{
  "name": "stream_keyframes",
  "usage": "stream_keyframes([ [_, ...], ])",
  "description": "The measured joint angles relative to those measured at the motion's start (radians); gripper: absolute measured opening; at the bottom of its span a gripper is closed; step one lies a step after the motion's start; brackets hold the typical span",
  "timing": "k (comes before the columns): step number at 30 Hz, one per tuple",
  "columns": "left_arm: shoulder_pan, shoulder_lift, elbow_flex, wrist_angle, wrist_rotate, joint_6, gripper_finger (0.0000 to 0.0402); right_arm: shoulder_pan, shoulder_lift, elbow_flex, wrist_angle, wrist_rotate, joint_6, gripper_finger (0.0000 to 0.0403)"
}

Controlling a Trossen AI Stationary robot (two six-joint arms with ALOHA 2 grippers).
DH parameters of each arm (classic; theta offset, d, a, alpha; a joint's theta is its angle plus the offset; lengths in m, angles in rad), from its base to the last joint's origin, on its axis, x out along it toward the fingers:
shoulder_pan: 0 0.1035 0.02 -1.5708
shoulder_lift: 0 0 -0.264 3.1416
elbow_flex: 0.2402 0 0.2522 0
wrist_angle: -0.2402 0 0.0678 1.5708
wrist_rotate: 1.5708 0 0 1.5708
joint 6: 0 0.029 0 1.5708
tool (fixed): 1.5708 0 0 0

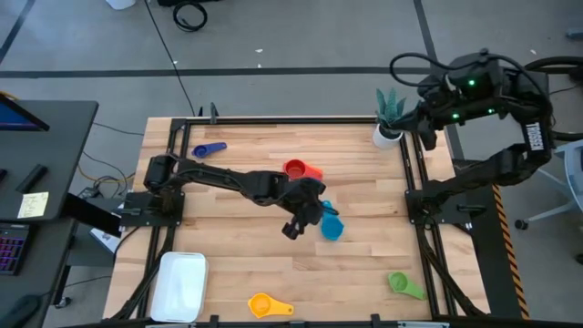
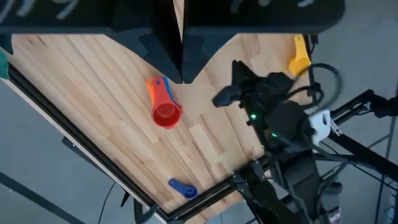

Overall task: Nest measuring cups in basket
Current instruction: Stack the light blue measuring cup on top of the red measuring cup

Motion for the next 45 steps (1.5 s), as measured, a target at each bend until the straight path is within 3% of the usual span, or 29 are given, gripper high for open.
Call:
stream_keyframes([
  [4,-0.002,0.055,0.007,0.013,0.003,0.049,0.0090,0.000,0.008,0.000,0.000,0.003,-0.002,0.0010],
  [10,-0.019,0.107,0.014,0.035,-0.009,0.280,0.0121,0.000,0.016,0.000,-0.001,0.005,-0.008,0.0011],
  [20,-0.051,0.159,0.014,0.114,-0.009,0.466,0.0126,0.000,0.015,0.000,-0.007,0.006,-0.041,0.0011],
  [41,-0.029,0.271,0.014,0.188,-0.028,0.564,0.0126,0.000,0.010,0.000,-0.006,-0.002,-0.082,0.0011],
  [45,-0.029,0.274,0.013,0.198,-0.106,0.568,0.0126,0.000,0.010,0.000,-0.006,-0.002,-0.089,0.0011],
])
